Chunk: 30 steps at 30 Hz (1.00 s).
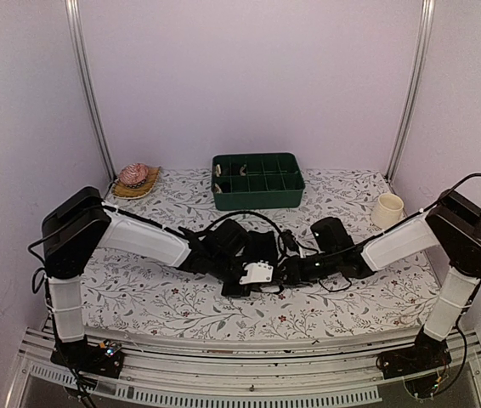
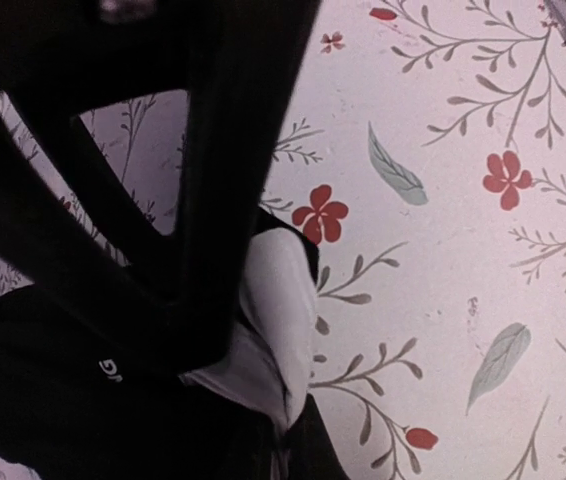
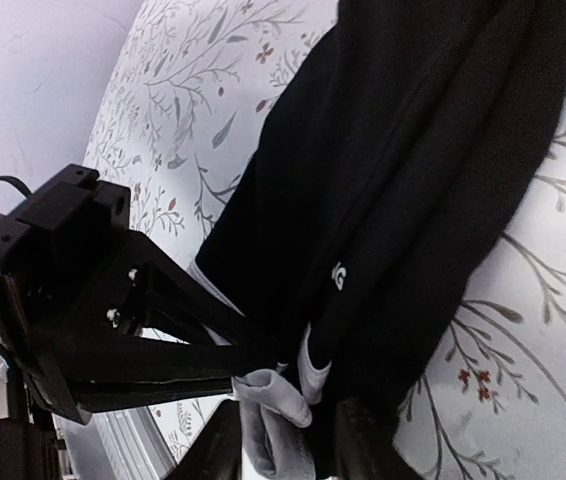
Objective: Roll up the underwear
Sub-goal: Roll the underwear at the center of the board.
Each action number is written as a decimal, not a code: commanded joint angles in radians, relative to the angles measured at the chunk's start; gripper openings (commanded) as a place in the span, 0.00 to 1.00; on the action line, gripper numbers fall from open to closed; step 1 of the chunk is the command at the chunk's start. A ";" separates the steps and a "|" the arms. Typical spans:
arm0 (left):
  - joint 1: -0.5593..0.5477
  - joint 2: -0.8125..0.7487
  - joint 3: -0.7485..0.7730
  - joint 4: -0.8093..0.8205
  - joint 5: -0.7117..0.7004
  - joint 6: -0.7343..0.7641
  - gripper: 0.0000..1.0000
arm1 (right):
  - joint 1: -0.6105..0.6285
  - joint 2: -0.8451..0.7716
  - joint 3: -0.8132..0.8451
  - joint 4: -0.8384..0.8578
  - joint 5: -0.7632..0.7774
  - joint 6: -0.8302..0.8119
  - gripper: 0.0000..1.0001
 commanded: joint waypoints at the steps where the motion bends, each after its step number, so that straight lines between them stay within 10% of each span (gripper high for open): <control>1: 0.033 0.038 0.044 -0.191 0.136 -0.029 0.00 | -0.005 -0.160 -0.020 -0.115 0.131 -0.150 0.40; 9: 0.098 0.117 0.163 -0.382 0.318 -0.059 0.00 | 0.044 -0.495 -0.208 -0.127 0.423 -0.381 0.58; 17: 0.152 0.198 0.273 -0.507 0.429 -0.087 0.00 | 0.394 -0.713 -0.459 0.144 0.640 -0.883 0.57; 30: 0.196 0.345 0.505 -0.746 0.527 -0.087 0.00 | 0.534 -0.222 -0.075 -0.071 0.942 -1.227 0.52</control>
